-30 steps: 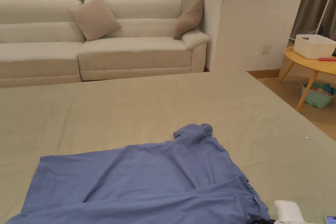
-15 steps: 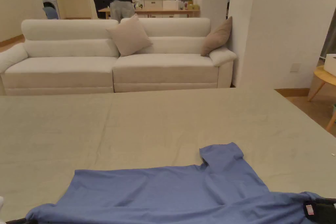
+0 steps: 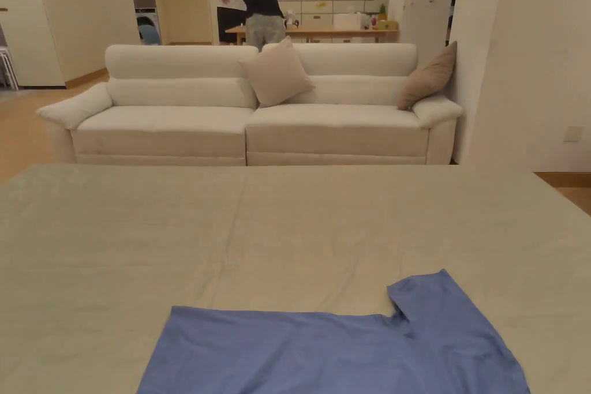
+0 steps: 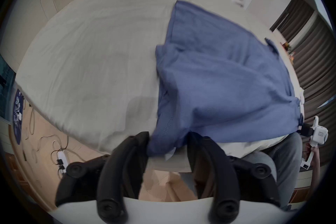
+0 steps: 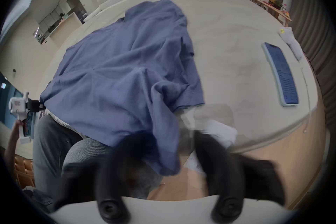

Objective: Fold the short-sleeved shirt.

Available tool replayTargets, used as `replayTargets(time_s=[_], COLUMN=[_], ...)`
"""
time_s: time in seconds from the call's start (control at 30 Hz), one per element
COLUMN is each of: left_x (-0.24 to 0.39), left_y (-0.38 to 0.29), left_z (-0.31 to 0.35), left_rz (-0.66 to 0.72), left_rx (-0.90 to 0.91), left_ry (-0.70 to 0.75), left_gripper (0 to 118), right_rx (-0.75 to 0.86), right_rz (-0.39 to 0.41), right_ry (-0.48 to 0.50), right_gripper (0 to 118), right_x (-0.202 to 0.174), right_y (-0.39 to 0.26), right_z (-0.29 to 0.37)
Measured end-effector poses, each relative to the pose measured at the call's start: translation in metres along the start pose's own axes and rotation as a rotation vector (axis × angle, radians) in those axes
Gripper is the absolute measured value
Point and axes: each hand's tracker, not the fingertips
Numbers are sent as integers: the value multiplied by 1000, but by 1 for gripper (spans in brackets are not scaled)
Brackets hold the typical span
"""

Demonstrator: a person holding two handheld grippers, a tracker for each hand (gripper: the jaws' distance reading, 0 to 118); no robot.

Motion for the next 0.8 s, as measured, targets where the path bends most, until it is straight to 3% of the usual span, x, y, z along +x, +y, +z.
replayTargets(time_s=[0.03,0.07,0.1,0.13,0.27,0.33,0.37,0.4,0.43,0.47,0.5,0.57,0.6,0.67,0.73,0.8], left_x=[-1,-2,2,3,23,36,45,51,59,63,75,78,81,87,89,79], left_y=[5,9,13,21,57,71,76,80,87,93,105,127,139,166,185,209], left_z=[11,19,37,57,134,165,176,185,190,190,187,169,154,121,91,44], left_rz=[28,52,70,112,148,144,123,73,46,34,14,-54,-60,-73,-82,-71], left_rx=[2,22,76,166,410,473,518,593,646,660,636,599,560,508,442,368], left_ry=[24,38,35,33,-39,-48,-73,-93,-100,-85,-67,-104,-93,-117,-50,-61], left_gripper=[57,84,99,103,103,98,83,61,31,0,0,0,0,0,0,0], right_rx=[-2,39,162,242,609,764,792,810,819,837,834,832,779,772,746,726], right_rz=[29,45,42,33,-21,-50,-65,-87,-105,-107,-95,-73,-15,-44,-34,-26], right_ry=[-91,-106,-75,-55,-22,27,62,86,105,101,92,60,89,81,125,77], right_gripper=[97,118,115,114,114,115,113,107,89,40,0,0,0,0,0,0], right_x=[2,2,2,0,-20,-51,-57,-63,-60,-62,-64,-62,-61,-61,-58,-59], right_y=[7,10,20,30,71,84,89,96,104,107,114,124,131,136,141,149], right_z=[14,26,53,75,158,200,211,219,216,215,211,196,187,172,162,146])
